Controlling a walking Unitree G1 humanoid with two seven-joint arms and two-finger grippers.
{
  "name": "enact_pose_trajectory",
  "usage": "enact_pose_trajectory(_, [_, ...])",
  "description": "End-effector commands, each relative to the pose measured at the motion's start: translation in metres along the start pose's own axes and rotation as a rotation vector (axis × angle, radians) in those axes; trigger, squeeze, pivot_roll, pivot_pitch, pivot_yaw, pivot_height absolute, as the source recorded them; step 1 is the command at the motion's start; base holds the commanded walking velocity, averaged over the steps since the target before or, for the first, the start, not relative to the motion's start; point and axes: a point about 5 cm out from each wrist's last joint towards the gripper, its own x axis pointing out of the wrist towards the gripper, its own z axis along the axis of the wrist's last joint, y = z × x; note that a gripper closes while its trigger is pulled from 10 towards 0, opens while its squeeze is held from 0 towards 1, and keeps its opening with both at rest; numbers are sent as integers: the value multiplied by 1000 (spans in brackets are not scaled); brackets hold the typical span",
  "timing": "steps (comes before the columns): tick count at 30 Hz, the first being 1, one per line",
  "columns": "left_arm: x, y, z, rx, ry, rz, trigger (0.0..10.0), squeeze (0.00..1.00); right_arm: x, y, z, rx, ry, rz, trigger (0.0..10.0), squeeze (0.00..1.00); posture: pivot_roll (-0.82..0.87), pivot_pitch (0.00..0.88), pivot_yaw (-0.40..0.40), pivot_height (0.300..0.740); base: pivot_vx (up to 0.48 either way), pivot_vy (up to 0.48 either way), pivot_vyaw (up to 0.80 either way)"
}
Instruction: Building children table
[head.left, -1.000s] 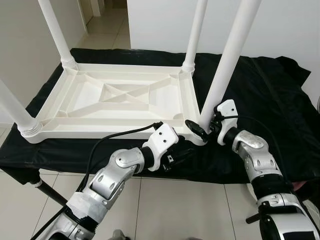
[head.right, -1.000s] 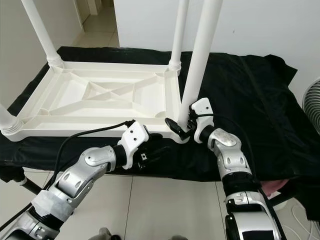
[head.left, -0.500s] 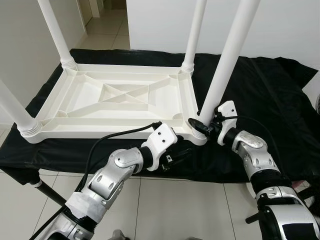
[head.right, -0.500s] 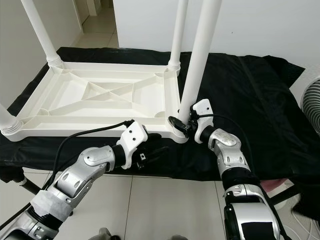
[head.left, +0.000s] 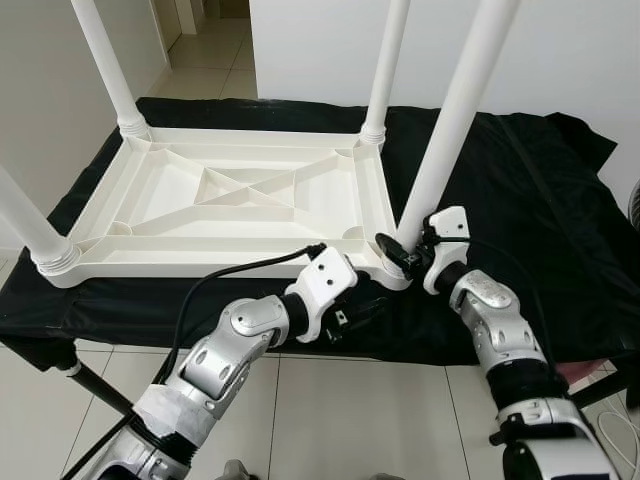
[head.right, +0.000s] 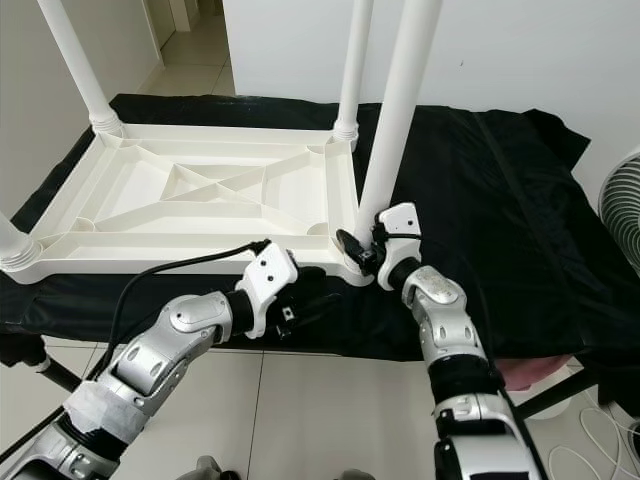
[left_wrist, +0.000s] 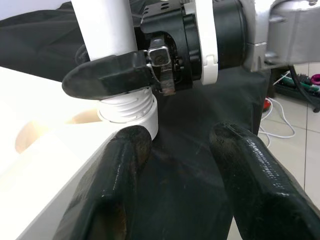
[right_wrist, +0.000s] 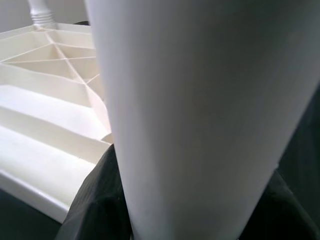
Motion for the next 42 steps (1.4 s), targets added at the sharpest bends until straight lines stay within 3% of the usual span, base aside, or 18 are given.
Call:
enact_pose_trajectory(1, [-1, -6, -1, -7, 4, -74, 10000, 0, -3, 9, -12, 54, 50, -44, 10000, 0, -125, 48, 16, 740, 0, 0, 0])
enact_pose_trajectory(6, [-1, -6, -2, -7, 7, -79, 10000, 0, -9, 26, -9, 71, 38, -219, 10000, 0, -134, 53, 21, 740, 0, 0, 0])
enact_pose_trajectory(8, [0, -5, -1, -5, 7, -82, 10000, 0, -13, 33, -7, 77, 49, -354, 10000, 0, -135, 54, 22, 740, 0, 0, 0])
enact_pose_trajectory(10, [0, -5, -1, -5, 7, -82, 10000, 0, -13, 33, -7, 77, 49, -354, 10000, 0, -135, 54, 22, 740, 0, 0, 0])
enact_pose_trajectory(11, [0, -5, -1, -4, 7, -83, 10000, 0, -14, 39, -6, 91, 51, -416, 10000, 0, -135, 54, 22, 740, 0, 0, 0])
enact_pose_trajectory(13, [0, -5, -1, -3, 6, -83, 10000, 0, -14, 47, -4, 103, 54, -429, 10000, 0, -130, 55, 22, 740, 0, 0, 0])
enact_pose_trajectory(16, [-1, -6, -2, -3, 9, -88, 10000, 0, -19, 47, 0, 120, 57, -473, 10000, 0, -133, 56, 27, 740, 0, 0, 0])
enact_pose_trajectory(22, [-1, -6, -2, -1, 11, -92, 10000, 0, -19, 50, 2, 110, 57, -449, 10000, 0, -135, 53, 24, 740, 0, 0, 0])
enact_pose_trajectory(23, [0, -6, -2, -1, 10, -90, 10000, 0, -18, 50, 4, 108, 54, -445, 10000, 988, -135, 49, 22, 740, 0, 0, 0])
enact_pose_trajectory(24, [0, -5, -1, 0, 9, -88, 10000, 0, -17, 49, 6, 125, 44, -436, 10000, 1000, -134, 46, 19, 740, 0, 0, 0])
enact_pose_trajectory(31, [0, -6, -2, 2, 9, -86, 10000, 0, -17, 44, 13, 117, 8, -377, 10000, 1000, -135, 38, 13, 740, 0, 0, 0])
enact_pose_trajectory(35, [0, -5, -1, 5, 8, -84, 10000, 0, -17, 35, 16, 111, 14, -279, 10000, 961, -135, 38, 13, 740, 0, 0, 0])
enact_pose_trajectory(36, [0, -5, -1, 6, 8, -83, 10000, 0, -16, 35, 16, 94, 21, -245, 10000, 0, -135, 38, 13, 740, 0, 0, 0])
enact_pose_trajectory(38, [0, -5, -1, 6, 7, -83, 10000, 0, -16, 34, 15, 80, 24, -211, 10000, 0, -135, 38, 13, 740, 0, 0, 0])
enact_pose_trajectory(42, [1, -5, -1, 8, 7, -82, 10000, 0, -14, 29, 8, -25, 63, -22, 10000, 0, -133, 21, 10, 740, 0, 0, 0])
